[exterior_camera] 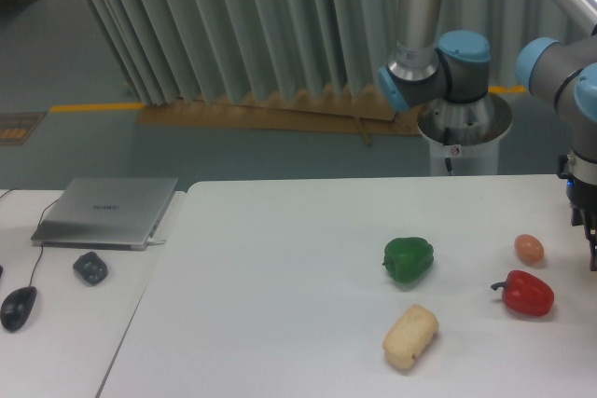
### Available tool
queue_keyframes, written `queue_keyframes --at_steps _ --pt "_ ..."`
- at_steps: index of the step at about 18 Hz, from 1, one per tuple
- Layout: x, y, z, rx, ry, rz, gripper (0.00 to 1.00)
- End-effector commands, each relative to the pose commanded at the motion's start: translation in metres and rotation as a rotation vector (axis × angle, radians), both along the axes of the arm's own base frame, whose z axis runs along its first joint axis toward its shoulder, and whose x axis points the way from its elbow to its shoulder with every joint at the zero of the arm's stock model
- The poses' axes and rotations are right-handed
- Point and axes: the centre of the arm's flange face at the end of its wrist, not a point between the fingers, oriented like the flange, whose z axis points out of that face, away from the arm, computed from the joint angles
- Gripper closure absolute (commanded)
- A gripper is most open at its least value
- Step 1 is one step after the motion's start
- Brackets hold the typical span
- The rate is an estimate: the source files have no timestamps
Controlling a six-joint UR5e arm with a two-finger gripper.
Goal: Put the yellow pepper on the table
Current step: 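Move the gripper up and away from the red pepper, out of view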
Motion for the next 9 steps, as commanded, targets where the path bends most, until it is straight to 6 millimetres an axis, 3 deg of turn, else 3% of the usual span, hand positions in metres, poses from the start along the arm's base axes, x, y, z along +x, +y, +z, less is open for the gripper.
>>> queue_keyframes --at_steps 9 --pt "0.0001 -0.0014 -0.0007 0.000 -0.001 0.015 0.00"
